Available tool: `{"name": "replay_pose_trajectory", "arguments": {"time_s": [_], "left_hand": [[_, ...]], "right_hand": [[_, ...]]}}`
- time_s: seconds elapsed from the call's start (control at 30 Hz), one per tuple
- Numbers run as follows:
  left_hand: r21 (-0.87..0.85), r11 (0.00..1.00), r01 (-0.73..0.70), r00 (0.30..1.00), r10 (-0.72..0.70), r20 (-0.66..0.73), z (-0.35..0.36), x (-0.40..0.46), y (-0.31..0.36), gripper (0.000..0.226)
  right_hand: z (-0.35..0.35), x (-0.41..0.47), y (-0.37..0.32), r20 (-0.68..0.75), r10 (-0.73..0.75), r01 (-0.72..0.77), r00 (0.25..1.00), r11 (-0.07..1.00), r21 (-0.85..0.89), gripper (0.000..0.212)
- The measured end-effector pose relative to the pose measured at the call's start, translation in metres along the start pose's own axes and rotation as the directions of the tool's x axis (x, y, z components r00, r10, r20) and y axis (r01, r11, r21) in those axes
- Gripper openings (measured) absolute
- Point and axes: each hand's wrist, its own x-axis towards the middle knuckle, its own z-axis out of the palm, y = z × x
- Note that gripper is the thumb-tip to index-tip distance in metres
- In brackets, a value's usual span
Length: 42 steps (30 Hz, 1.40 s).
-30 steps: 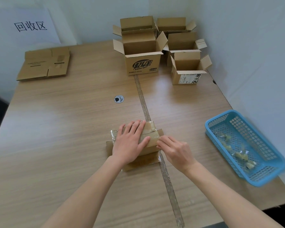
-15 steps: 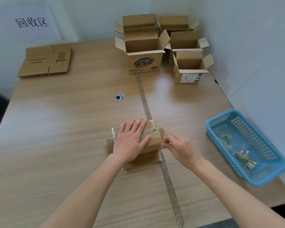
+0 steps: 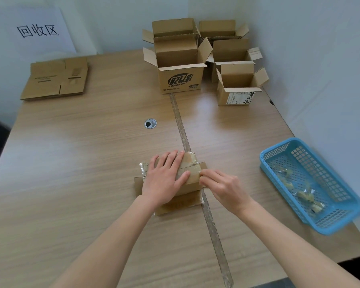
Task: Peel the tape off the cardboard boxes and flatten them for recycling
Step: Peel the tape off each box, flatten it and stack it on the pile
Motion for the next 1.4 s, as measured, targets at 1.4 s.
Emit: {"name": "replay_pose_trajectory", "arguments": {"time_s": [1.4], "left_hand": [[0.008, 0.997, -0.073, 0.997, 0.073, 0.013, 0.002, 0.006, -0.007, 0.073]], "right_hand": [[-0.001, 0.004, -0.004, 0.111, 0.007, -0.012, 0.994, 0.999, 0.045, 0.01]]}}
